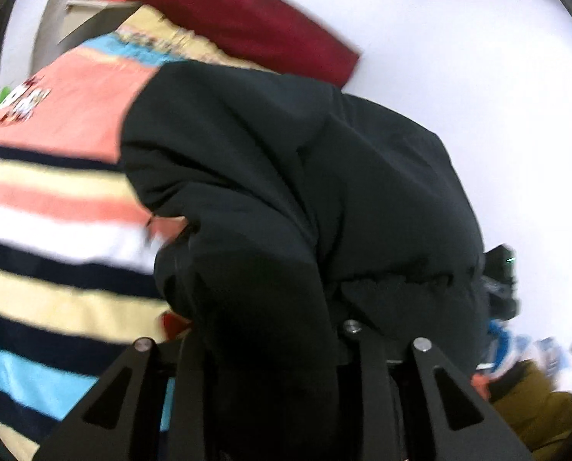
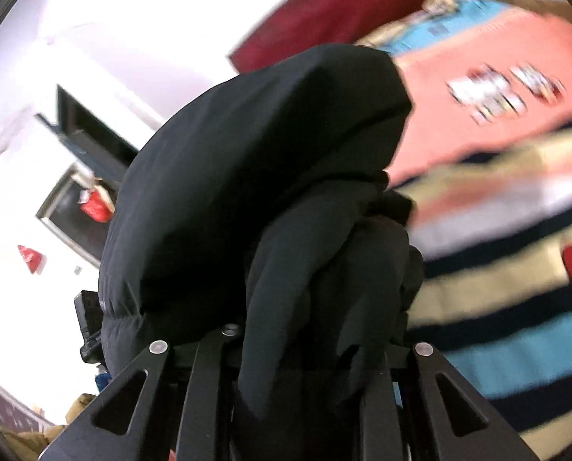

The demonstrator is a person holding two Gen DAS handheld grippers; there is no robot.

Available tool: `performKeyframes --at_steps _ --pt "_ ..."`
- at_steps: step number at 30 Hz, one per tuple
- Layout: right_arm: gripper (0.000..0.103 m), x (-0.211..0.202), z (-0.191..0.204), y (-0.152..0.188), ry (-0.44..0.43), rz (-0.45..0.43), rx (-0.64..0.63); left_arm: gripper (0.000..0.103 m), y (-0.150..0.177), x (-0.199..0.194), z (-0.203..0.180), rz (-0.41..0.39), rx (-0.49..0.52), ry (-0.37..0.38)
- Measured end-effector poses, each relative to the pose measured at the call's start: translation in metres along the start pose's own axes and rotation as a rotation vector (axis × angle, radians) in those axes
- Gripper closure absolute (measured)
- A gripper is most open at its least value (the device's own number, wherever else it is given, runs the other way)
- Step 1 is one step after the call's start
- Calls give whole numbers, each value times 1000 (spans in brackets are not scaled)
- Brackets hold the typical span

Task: Fold large clothes
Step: 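Grasp the jacket bundle with both grippers and lift it, then set the bundle down on the blanket with both grippers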

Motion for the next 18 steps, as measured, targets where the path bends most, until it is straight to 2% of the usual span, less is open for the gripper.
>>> performKeyframes --at_steps 2,3,4,5,7,9,13,18 --pt "71 7 -28 15 121 32 15 66 13 14 24 41 -12 -81" --pt "60 8 -40 22 180 44 16 60 17 18 36 53 -45 -81" --pt "48 6 -46 26 207 43 27 58 20 17 47 55 -82 -64" --pt "43 2 -54 29 213 36 51 53 21 12 58 49 -117 -50" --pt "22 -12 -61 33 270 20 53 45 21 -1 74 25 -149 -67" --pt "19 -28 -54 35 330 5 29 43 17 -17 87 -6 -182 -80" --pt "19 -50 -43 39 362 -15 11 42 13 -53 96 -54 -202 -175" --pt "19 -73 -12 49 380 -33 -57 42 24 -101 73 -113 -161 -253"
Point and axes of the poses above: each gripper's, at about its wrist camera, not at the fingertips, and x roughly the way its jaws point, z to its left, y to its underside, the point moved 4 cm from there along x, roughly the way its jaws point, and after that the axes turned 8 degrees about -y, right-handed, at the moved point
